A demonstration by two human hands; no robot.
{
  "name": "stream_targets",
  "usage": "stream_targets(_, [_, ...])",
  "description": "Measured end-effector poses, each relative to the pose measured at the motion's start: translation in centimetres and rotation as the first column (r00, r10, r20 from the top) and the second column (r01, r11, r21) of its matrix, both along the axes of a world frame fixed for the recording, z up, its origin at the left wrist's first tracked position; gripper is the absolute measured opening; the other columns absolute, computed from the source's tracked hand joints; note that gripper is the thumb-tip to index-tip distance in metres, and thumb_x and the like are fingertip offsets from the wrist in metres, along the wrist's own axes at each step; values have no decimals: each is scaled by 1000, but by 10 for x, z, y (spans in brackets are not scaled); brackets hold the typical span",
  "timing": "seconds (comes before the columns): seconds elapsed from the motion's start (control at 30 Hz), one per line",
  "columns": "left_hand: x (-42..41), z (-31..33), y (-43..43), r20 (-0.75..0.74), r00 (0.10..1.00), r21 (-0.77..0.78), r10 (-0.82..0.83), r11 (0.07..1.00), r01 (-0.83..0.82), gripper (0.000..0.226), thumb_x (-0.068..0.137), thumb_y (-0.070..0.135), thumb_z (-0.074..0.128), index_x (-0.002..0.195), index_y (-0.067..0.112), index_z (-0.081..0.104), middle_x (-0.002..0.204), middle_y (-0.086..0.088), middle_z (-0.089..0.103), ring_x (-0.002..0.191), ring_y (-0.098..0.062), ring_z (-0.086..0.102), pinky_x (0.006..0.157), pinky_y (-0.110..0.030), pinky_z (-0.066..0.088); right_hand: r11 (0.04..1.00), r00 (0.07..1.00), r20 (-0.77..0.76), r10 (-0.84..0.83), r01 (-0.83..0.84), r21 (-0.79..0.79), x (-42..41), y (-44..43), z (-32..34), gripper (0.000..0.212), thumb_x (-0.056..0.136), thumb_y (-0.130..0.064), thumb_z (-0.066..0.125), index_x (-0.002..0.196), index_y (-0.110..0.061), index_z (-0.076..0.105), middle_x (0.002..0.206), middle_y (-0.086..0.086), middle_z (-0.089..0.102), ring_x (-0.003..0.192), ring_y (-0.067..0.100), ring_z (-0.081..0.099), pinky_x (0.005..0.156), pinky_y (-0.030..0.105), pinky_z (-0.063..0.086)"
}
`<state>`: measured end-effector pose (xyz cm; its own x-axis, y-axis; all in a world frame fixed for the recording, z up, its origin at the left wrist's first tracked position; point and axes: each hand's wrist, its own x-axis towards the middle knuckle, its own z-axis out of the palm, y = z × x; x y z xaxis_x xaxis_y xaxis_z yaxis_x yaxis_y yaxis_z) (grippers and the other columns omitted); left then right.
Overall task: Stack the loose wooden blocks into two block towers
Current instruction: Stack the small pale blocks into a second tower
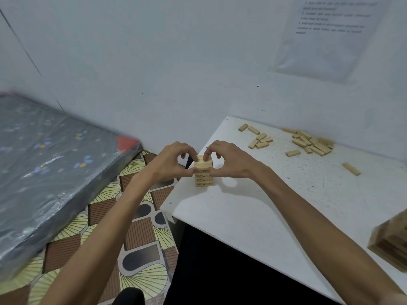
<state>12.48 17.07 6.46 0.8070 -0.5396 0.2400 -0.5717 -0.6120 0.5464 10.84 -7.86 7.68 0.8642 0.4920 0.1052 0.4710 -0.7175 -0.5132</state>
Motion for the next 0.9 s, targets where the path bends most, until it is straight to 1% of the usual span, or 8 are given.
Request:
stream_targets(0.1, [0,-1,-1,4,1000,1,-7,1000,7,29,79,31,85,105,30,70,107,19,68,96,-9,52,78,-17,37,1000,1000,1,-1,1,1,0,-1,-1,31,82,-31,76,110,-31,62,110,-19,52,98,10,50,75,21,40])
stream_targets(0.23, [0,-3,-1,15,1000,-3,-9,1000,9,28,79,31,84,104,32,70,106,19,69,97,-9,53,77,-16,36,1000,1000,0,-5,5,-3,0,-2,-3,31,82,-33,76,110,-32,62,111,-18,53,98,11,50,79,26,44])
stream_targets(0.47, [2,-4,-2,10,1000,-1,-18,1000,18,29,79,30,85,104,30,70,106,17,69,97,-10,53,76,-14,36,1000,1000,-11,-14,14,10,0,-4,-5,31,83,-35,75,110,-33,61,113,-17,54,98,10,51,78,27,44])
stream_targets(0.6, [2,-5,-1,4,1000,-17,-17,1000,17,29,79,30,84,104,31,70,106,17,69,97,-10,53,76,-13,36,1000,1000,-16,-13,13,3,0,-4,-6,31,83,-38,74,110,-36,60,111,-18,55,98,9,51,81,30,47])
stream_targets(0.77, [4,-6,-1,9,1000,-10,-23,1000,23,28,79,32,84,103,31,70,106,18,69,96,-10,54,75,-15,36,1000,1000,-15,-21,21,1,0,-4,-5,32,82,-36,75,111,-36,61,110,-18,54,99,10,51,79,28,45])
stream_targets(0.9, [3,-6,0,10,1000,-23,-18,1000,18,28,79,31,85,103,30,70,105,17,70,96,-10,54,75,-14,36,1000,999,-20,-26,26,3,0,-4,-6,34,82,-36,75,113,-34,61,110,-19,54,99,11,52,78,27,44])
